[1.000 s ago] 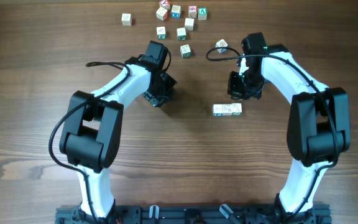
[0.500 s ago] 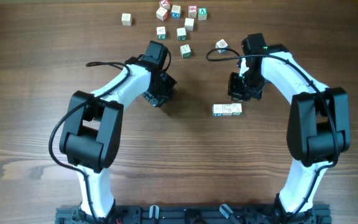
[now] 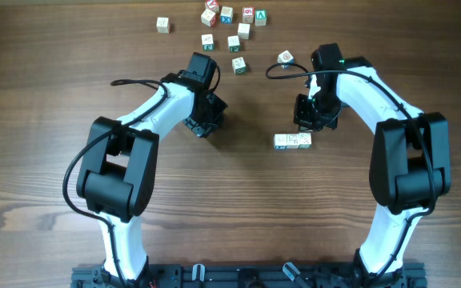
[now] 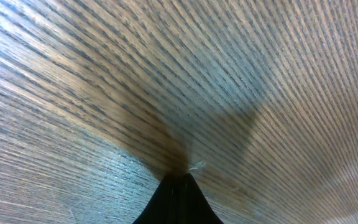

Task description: Form a horizontal line

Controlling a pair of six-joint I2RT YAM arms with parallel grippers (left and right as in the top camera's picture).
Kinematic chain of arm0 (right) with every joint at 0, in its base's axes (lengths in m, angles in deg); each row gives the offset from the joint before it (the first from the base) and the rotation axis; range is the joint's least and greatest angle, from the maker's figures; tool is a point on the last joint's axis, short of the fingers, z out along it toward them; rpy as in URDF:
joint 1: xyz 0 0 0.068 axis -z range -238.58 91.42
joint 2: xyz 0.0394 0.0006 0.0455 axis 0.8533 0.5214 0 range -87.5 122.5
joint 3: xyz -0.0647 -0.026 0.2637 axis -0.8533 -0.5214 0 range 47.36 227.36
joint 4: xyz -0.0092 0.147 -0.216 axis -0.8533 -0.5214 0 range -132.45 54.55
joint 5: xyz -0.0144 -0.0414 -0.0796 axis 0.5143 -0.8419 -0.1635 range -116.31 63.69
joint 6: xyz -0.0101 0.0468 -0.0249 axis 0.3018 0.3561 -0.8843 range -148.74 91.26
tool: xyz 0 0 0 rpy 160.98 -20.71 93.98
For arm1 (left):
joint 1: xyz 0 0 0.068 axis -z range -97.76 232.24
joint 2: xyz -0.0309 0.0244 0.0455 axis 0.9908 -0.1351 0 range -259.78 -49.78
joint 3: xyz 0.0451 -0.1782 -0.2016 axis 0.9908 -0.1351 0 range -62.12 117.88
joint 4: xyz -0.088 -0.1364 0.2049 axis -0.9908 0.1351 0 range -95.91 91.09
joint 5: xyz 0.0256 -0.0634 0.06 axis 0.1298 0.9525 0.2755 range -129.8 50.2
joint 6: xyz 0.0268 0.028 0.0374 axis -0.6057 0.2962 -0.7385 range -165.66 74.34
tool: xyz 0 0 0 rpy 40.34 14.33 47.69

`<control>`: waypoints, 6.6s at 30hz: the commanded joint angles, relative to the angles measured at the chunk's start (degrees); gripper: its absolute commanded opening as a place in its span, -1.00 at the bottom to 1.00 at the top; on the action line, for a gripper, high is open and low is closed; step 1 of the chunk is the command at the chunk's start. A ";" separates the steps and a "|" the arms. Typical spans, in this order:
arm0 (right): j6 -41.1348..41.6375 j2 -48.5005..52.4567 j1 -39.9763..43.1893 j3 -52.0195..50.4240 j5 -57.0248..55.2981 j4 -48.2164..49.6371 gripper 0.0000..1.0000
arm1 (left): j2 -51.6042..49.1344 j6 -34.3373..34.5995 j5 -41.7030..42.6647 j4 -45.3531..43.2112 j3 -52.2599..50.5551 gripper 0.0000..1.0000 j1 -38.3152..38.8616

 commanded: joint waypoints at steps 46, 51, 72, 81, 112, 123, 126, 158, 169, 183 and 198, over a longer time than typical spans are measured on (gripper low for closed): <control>-0.39 0.83 -0.15 0.94 0.24 3.74 -0.91 | -2.69 0.59 -2.71 -0.44 -1.86 -0.92 0.35; -0.57 0.81 -0.11 0.96 -1.05 10.05 -0.91 | -2.69 0.57 -2.75 -0.46 -1.86 -0.92 0.35; 0.09 -43.52 2.60 4.13 -11.13 1.20 -0.91 | 44.33 -2.69 -40.94 20.52 0.63 -0.92 12.83; -0.52 -60.00 2.60 4.11 -18.27 -6.23 0.24 | 57.70 -2.69 -56.59 29.44 0.63 -0.37 33.24; -0.48 -68.08 1.68 1.64 -18.25 -7.87 0.99 | 57.16 -2.67 -56.48 32.20 0.61 1.00 33.94; -0.35 -91.78 1.70 -0.17 -24.50 -6.43 0.99 | 57.16 -2.67 -56.48 32.20 0.61 1.00 33.97; -0.37 -98.27 1.88 -2.89 -25.81 0.07 0.99 | 57.16 -2.67 -56.48 32.20 0.61 1.00 33.97; 51.89 -118.01 11.34 -82.38 -24.57 82.01 0.99 | 57.16 -2.67 -56.48 32.20 0.61 1.00 33.94; 43.25 -118.01 11.34 -82.40 -24.55 74.03 0.99 | 57.16 -2.67 -56.48 32.20 0.61 1.00 33.94; 12.52 -118.07 11.28 -82.42 -24.20 56.26 0.99 | 57.16 -2.64 -56.48 32.20 0.61 1.00 33.97; 2.62 -118.01 11.28 -82.42 -24.06 56.26 1.00 | 57.16 -2.67 -56.48 32.20 0.61 1.00 33.97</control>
